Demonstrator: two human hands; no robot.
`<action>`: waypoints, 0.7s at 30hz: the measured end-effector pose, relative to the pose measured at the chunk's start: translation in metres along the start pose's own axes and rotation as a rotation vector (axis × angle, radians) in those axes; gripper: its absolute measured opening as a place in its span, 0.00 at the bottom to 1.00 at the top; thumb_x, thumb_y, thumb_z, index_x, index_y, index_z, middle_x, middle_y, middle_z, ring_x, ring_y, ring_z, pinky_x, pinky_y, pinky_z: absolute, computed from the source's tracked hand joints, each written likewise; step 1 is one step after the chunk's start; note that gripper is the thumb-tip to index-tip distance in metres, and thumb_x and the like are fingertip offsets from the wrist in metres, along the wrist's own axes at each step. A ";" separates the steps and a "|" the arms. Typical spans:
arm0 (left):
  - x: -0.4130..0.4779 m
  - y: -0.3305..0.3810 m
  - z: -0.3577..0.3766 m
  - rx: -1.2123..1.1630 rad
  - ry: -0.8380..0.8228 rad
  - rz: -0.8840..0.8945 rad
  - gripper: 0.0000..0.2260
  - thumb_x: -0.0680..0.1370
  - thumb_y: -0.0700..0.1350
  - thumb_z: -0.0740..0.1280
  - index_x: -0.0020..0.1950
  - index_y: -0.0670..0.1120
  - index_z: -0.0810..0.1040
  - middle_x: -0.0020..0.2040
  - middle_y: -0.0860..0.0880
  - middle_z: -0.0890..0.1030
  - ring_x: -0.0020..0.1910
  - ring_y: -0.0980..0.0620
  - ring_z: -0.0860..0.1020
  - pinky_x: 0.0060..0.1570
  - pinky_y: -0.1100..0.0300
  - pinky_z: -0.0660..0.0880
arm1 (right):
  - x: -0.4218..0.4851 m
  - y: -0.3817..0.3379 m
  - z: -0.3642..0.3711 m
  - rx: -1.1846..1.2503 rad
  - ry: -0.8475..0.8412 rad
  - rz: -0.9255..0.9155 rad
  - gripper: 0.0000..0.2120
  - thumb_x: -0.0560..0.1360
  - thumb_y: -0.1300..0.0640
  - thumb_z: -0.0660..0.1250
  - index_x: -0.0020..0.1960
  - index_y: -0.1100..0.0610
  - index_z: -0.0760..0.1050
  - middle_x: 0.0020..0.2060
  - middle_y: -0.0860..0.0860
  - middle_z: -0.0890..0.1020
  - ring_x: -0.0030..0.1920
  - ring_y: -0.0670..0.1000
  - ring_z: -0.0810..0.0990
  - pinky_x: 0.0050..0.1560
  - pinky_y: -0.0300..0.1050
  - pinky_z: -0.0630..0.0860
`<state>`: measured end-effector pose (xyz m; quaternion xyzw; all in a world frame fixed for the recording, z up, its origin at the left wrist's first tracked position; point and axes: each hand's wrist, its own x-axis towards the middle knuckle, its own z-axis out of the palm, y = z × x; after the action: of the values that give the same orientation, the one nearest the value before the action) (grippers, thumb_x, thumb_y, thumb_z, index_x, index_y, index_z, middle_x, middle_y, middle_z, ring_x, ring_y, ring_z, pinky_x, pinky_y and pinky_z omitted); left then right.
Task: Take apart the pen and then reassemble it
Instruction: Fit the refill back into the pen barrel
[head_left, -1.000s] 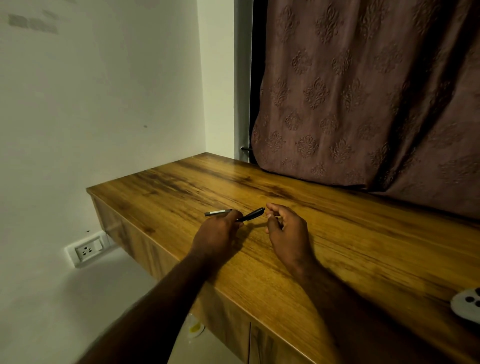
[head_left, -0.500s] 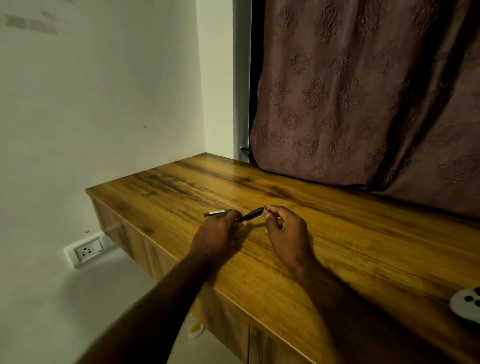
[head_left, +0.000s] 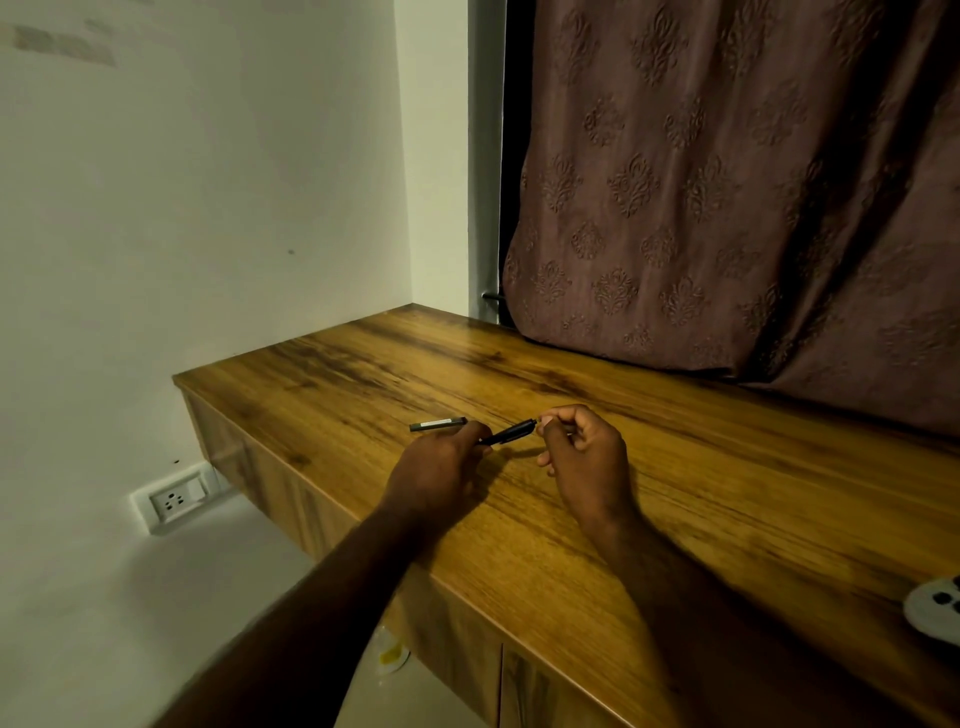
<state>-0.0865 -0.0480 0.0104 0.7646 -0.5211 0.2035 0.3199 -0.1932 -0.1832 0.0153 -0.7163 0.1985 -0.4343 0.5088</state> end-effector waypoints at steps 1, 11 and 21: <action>0.000 0.000 0.000 0.002 0.001 0.000 0.10 0.77 0.53 0.60 0.51 0.49 0.75 0.40 0.50 0.80 0.36 0.51 0.77 0.33 0.61 0.67 | 0.000 0.001 0.000 -0.004 0.000 -0.006 0.05 0.78 0.58 0.65 0.47 0.56 0.80 0.37 0.50 0.83 0.28 0.44 0.79 0.30 0.38 0.75; 0.000 0.001 0.000 0.011 0.013 0.005 0.12 0.77 0.54 0.59 0.50 0.48 0.75 0.38 0.48 0.80 0.34 0.48 0.78 0.31 0.60 0.67 | -0.002 0.006 0.002 -0.170 -0.038 -0.125 0.08 0.79 0.56 0.64 0.54 0.53 0.80 0.39 0.47 0.83 0.38 0.49 0.81 0.35 0.41 0.76; 0.000 0.000 0.001 0.039 0.003 -0.006 0.05 0.76 0.45 0.65 0.51 0.47 0.75 0.41 0.47 0.81 0.37 0.46 0.78 0.32 0.57 0.70 | -0.004 -0.001 0.001 -0.185 -0.012 -0.119 0.13 0.78 0.59 0.64 0.62 0.56 0.77 0.50 0.52 0.84 0.45 0.51 0.83 0.45 0.52 0.82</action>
<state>-0.0868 -0.0490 0.0103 0.7720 -0.5142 0.2136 0.3065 -0.1947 -0.1796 0.0140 -0.7733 0.1918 -0.4394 0.4149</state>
